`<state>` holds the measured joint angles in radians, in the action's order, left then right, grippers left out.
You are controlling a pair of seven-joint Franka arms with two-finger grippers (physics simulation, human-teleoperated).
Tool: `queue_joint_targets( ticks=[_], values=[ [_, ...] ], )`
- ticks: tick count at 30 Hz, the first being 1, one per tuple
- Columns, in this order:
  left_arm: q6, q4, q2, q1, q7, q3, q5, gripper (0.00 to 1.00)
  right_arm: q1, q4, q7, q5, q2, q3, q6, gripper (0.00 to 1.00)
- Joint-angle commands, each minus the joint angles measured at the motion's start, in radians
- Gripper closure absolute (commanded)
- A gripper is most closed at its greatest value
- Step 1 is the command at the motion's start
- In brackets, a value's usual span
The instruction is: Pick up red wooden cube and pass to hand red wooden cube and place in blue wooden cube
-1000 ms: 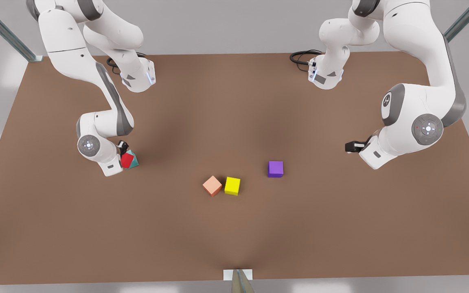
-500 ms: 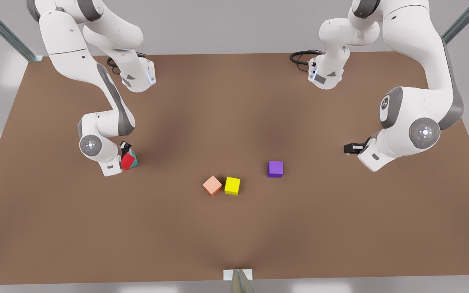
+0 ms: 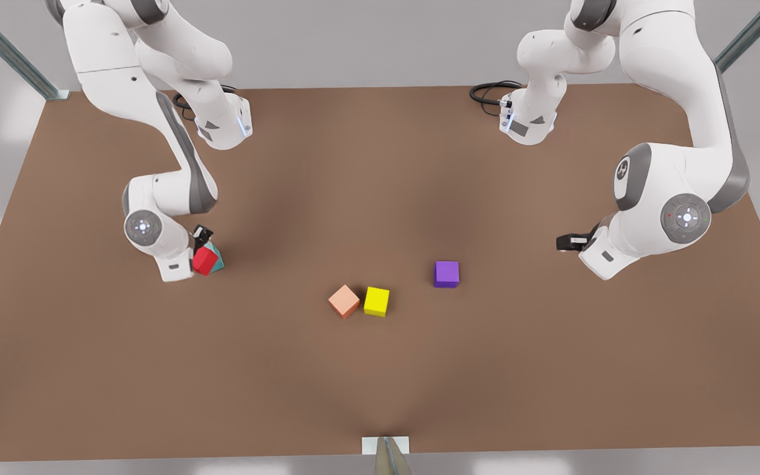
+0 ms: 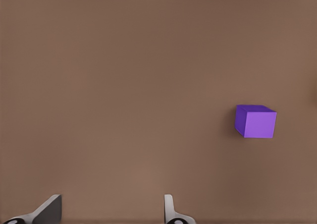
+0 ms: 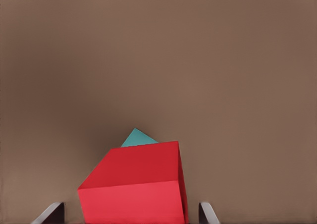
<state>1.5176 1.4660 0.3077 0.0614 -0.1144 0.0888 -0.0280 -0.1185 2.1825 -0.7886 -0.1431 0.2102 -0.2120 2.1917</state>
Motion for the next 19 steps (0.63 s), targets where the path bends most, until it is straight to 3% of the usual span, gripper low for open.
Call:
queue_joint_targets(
  ticks=[1,4,6,8,10,12,14,19],
  values=[
    [0.000,0.000,-0.001,0.000,-0.011,0.000,-0.001,0.00,0.002,-0.004,0.034,0.062,-0.023,-0.001,-0.085,0.00],
    [0.000,-0.001,-0.001,0.000,-0.011,0.000,-0.001,0.00,0.017,-0.070,0.103,0.157,-0.095,-0.001,-0.250,0.00],
    [0.000,-0.001,-0.001,0.000,-0.011,0.000,-0.001,0.00,0.030,-0.294,0.460,0.165,-0.046,0.000,-0.403,0.00],
    [0.000,-0.001,-0.001,-0.002,-0.010,0.000,0.000,0.00,0.026,-0.426,0.736,0.166,0.003,0.002,-0.432,0.00],
    [0.000,-0.001,-0.001,-0.002,-0.010,0.000,0.000,0.00,0.026,-0.590,1.022,0.132,0.001,0.011,-0.645,0.00],
    [0.000,-0.001,-0.001,-0.003,-0.008,0.000,0.000,0.00,0.017,-0.739,1.013,0.131,-0.003,0.032,-0.787,0.00],
    [0.000,0.000,-0.001,-0.003,-0.007,0.000,0.000,0.00,0.016,-0.759,1.003,0.131,-0.018,0.075,-0.808,0.00],
    [0.000,0.000,0.005,-0.003,-0.007,0.000,0.000,0.00,0.016,-0.753,1.005,0.137,-0.046,0.082,-0.820,0.00]
  ],
)
